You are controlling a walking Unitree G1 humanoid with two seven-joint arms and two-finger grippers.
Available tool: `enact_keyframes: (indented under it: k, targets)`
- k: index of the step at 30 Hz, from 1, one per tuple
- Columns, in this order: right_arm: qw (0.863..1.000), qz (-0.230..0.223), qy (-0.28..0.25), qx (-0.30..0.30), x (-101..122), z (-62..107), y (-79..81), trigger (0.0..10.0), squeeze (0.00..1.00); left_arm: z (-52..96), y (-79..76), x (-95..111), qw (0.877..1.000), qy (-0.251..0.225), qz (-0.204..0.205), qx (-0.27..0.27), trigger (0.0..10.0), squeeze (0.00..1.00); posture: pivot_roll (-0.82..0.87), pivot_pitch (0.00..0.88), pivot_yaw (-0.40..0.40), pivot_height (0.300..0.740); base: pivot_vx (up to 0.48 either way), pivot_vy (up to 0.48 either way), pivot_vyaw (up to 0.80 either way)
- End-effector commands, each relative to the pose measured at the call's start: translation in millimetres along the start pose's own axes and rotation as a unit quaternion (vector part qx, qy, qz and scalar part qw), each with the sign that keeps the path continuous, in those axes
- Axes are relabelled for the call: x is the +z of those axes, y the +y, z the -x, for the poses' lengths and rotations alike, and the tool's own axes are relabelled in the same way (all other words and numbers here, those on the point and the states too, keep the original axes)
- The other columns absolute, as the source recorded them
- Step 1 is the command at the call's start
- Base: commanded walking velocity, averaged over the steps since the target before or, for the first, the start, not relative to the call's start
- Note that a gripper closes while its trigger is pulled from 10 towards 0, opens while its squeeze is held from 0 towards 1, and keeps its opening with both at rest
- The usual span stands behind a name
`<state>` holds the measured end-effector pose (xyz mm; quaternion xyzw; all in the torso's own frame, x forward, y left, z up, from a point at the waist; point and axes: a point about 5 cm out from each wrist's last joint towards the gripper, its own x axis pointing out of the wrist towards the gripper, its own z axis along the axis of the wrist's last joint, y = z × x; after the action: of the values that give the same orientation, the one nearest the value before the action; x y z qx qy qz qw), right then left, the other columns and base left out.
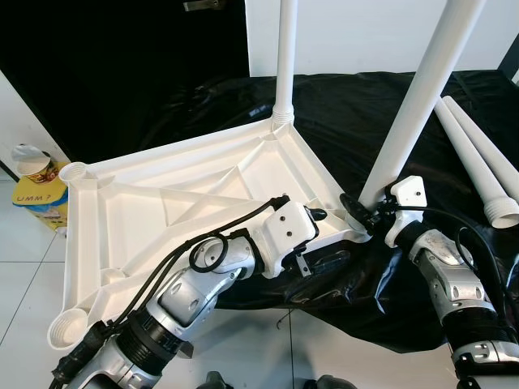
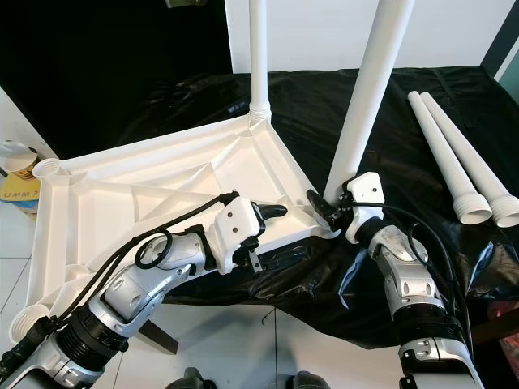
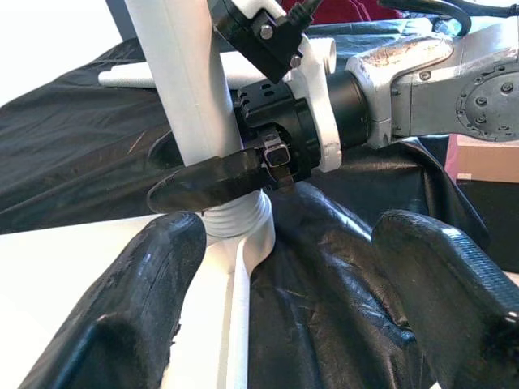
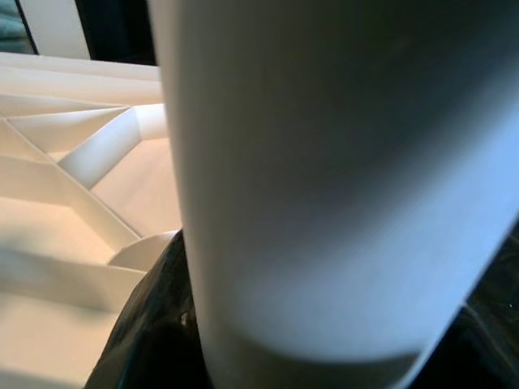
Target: Building children table
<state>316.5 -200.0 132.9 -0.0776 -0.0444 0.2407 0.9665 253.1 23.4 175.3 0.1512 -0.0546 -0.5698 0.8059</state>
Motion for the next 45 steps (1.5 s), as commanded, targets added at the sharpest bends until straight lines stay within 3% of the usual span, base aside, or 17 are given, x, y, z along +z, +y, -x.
enact_keyframes:
  k: [1,9,12,15,17,18,20,24,25,28,33,45]
  targets:
    - [0.999,-0.009,0.05,-0.003,-21,6.3,8.9,10.0,0.0,0.0,-4.9,-5,0.999,0.01,-0.004,-0.033,10.0,0.0,0.0,0.049,0.027,0.74,0.0,0.0,0.0]
    - [0.995,-0.03,0.065,-0.075,-28,5.5,19.9,10.0,0.0,-1.5,2.6,-8,1.0,0.008,-0.001,0.001,10.0,0.0,0.0,0.046,0.025,0.74,0.0,0.0,0.0]
    - [0.989,-0.058,0.065,-0.121,-29,4.7,23.9,10.0,0.0,-1.4,4.9,-9,1.0,0.009,0.0,0.011,10.0,0.0,0.0,0.042,0.025,0.74,0.0,0.0,0.0]
    - [0.989,-0.058,0.065,-0.121,-29,4.7,23.9,10.0,0.0,-1.4,4.9,-9,1.0,0.009,0.0,0.011,10.0,0.0,0.0,0.042,0.025,0.74,0.0,0.0,0.0]
    - [0.977,-0.082,0.07,-0.181,-31,3.8,29.9,10.0,0.0,-0.5,7.9,-10,1.0,0.009,0.0,0.025,10.0,0.0,0.0,0.034,0.029,0.74,0.0,0.0,0.0]
    - [0.977,-0.082,0.07,-0.181,-31,3.8,29.9,10.0,0.0,-0.5,7.9,-10,1.0,0.009,0.0,0.025,10.0,0.0,0.0,0.034,0.029,0.74,0.0,0.0,0.0]
    - [0.963,-0.105,0.075,-0.238,-34,3.7,36.0,10.0,0.0,1.5,12.0,-17,0.999,0.02,0.01,0.045,10.0,0.0,-0.01,0.019,0.04,0.74,0.0,0.0,0.0]
    - [0.949,-0.119,0.083,-0.279,-37,4.5,41.8,10.0,0.0,3.9,15.5,-24,0.997,0.029,0.017,0.069,10.0,0.0,-0.01,0.006,0.046,0.74,0.0,0.0,0.0]
    - [0.943,-0.124,0.086,-0.295,-39,4.8,45.8,10.0,0.0,5.5,16.8,-29,0.996,0.033,0.034,0.08,10.0,0.0,-0.02,0.0,0.047,0.74,0.0,0.0,0.0]
    - [0.935,-0.137,0.088,-0.314,-40,3.8,54.7,10.0,0.0,8.9,18.4,-38,0.992,0.041,0.07,0.098,10.0,0.0,-0.03,0.0,0.049,0.74,0.0,0.0,0.0]
    - [0.937,-0.132,0.081,-0.312,-35,-0.7,60.9,10.0,0.0,13.2,17.6,-48,0.988,0.055,0.101,0.103,10.0,0.0,-0.03,0.0,0.041,0.74,0.0,0.0,0.0]
    - [0.94,-0.107,0.072,-0.317,-29,-2.5,59.6,10.0,0.0,16.4,22.0,-54,0.983,0.06,0.117,0.128,10.0,0.0,-0.02,0.0,0.032,0.74,0.0,0.0,0.0]
